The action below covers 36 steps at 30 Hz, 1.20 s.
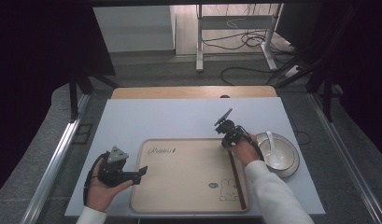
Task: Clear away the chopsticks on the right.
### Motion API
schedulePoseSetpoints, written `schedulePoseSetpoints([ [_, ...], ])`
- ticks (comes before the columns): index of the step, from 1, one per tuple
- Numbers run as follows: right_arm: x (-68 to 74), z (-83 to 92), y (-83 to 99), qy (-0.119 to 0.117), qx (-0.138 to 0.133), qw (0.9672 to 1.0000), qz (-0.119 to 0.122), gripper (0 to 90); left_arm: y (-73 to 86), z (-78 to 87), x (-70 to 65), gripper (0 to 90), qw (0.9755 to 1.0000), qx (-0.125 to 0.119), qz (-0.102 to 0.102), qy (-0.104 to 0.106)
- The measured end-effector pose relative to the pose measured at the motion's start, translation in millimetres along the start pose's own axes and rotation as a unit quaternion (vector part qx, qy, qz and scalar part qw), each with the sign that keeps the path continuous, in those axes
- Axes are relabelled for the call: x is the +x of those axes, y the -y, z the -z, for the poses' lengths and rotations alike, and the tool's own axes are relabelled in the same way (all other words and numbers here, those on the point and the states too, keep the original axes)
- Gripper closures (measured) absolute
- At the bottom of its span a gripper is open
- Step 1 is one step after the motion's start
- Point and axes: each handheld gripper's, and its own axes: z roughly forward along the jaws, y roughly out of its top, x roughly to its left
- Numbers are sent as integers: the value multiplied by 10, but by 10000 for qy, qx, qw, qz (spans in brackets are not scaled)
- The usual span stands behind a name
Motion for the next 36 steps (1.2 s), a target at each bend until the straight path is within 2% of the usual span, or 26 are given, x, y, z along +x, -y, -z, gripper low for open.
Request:
schedulePoseSetpoints([
  [3, -30, 12, 33, 104, 29, 9999, -13, 895, 0, 8, 10, 121, 10000, -19, 15, -3],
  [7, -44, 57, 52, 55, -93, 9999, 0, 895, 1, 7, 32, 122, 10000, -23, 32, -20],
  [10, -23, 117, 56, -44, -285, 9996, 61, 895, 1, 13, 42, 122, 10000, -32, 52, -34],
  [13, 54, 250, 89, -230, -645, 9974, 233, 894, 10, 18, 50, 122, 10000, -36, 76, -50],
  [16, 164, 427, 182, -477, -1056, 9923, 436, 894, 14, 20, 56, 122, 9999, -22, 76, -70],
  [19, 274, 592, 348, -658, -1361, 9864, 642, 894, -3, 28, 51, 122, 9999, -52, 71, -65],
  [22, 338, 732, 572, -847, -1668, 9789, 827, 894, 2, 30, 40, 122, 9999, -77, 71, -66],
  [24, 334, 796, 731, -913, -1794, 9760, 825, 893, 7, 31, 33, 122, 9999, -64, 61, -74],
  [28, 230, 872, 1067, -1214, -2053, 9697, 528, 883, -13, 28, 11, 122, 9999, -90, 42, -59],
  [30, 195, 887, 1238, -1180, -2200, 9671, 486, 859, -21, 10, -6, 122, 9999, -71, 10, -77],
  [32, 170, 901, 1388, -1228, -2319, 9633, 565, 810, -21, -2, -19, 122, 10000, -56, -14, -72],
  [33, 158, 915, 1450, -1263, -2384, 9610, 615, 763, -20, -5, -23, 122, 10000, -53, -18, -75],
  [36, 137, 952, 1579, -1286, -2620, 9550, 518, 576, -13, -7, -24, 122, 10000, -27, -31, -89],
])
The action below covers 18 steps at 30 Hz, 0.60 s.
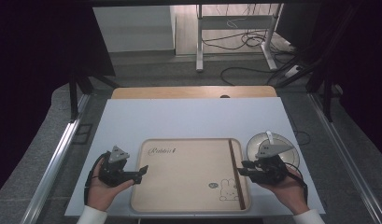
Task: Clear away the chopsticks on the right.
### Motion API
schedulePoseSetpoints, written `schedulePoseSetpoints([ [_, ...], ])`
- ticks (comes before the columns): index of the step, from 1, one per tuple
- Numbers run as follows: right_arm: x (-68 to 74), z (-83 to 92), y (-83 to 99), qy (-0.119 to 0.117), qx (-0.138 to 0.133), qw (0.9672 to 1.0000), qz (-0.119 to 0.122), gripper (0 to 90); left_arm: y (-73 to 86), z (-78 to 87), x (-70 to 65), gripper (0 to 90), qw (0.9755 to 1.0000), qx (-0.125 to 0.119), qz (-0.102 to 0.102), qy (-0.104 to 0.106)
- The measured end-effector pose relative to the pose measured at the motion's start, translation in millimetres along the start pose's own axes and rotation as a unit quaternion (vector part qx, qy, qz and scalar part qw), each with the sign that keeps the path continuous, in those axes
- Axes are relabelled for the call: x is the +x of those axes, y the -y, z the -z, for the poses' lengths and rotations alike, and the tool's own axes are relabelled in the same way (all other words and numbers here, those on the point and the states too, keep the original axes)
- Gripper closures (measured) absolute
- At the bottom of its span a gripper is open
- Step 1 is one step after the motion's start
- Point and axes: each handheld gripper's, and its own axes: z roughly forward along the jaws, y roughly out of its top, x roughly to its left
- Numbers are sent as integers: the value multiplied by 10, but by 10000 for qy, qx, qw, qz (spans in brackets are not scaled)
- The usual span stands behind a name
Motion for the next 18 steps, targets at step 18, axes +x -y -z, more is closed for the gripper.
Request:
schedulePoseSetpoints([
  [18, -11, 51, 22, 269, -386, 9988, -106, 329, 23, 5, -16, 120, 10000, 7, -12, -29],
])
